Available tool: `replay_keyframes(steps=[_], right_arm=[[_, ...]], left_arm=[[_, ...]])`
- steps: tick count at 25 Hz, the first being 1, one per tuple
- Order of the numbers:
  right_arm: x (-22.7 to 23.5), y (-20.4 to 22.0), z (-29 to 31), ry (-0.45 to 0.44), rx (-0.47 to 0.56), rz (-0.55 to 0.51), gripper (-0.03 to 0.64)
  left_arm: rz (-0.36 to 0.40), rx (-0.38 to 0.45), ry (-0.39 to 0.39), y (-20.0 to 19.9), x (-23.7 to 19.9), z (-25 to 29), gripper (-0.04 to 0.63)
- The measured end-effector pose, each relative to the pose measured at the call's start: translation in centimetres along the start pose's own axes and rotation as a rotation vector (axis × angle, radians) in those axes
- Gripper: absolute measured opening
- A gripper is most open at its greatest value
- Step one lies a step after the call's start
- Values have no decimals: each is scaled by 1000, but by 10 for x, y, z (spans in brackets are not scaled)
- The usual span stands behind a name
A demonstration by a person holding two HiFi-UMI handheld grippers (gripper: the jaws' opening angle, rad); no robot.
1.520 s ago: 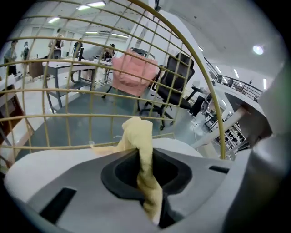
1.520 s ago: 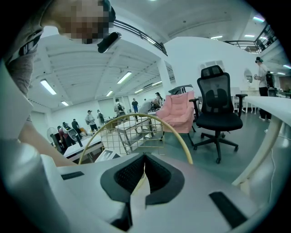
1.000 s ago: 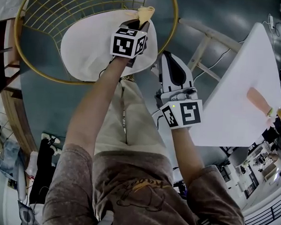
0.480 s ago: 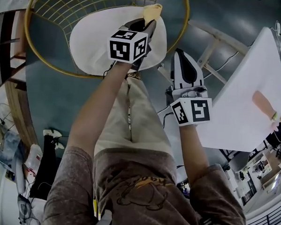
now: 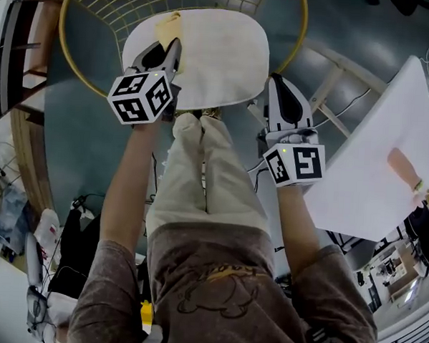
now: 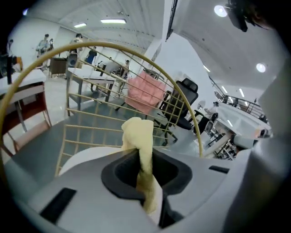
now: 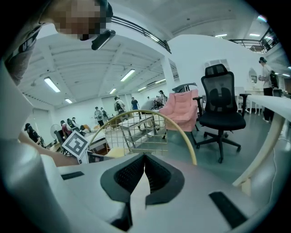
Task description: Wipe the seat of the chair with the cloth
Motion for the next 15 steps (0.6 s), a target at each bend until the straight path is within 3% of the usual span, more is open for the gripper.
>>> replay_keyframes(steps=[6,10,15], right_arm=[[-13,-3,11,-32,-1,-6,26],[-19,-1,17,-58,-3,-19,26],[-22,1,23,-61,-10,-17,26]], left_arm=[[-24,16,-173,8,-67,-48,57],[-71,14,-235,12,-95,-80,57],[-67,-18,-303,24,-119,-100,57]])
Point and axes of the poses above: the fingertips, and each gripper's own axes: z forward along the fingers, x to its right, y out of its underside, the point moved 3 cm from there along -z, backward along the fingers, and after that the axes turned 7 degrees about -x, right-handed, at the moved point
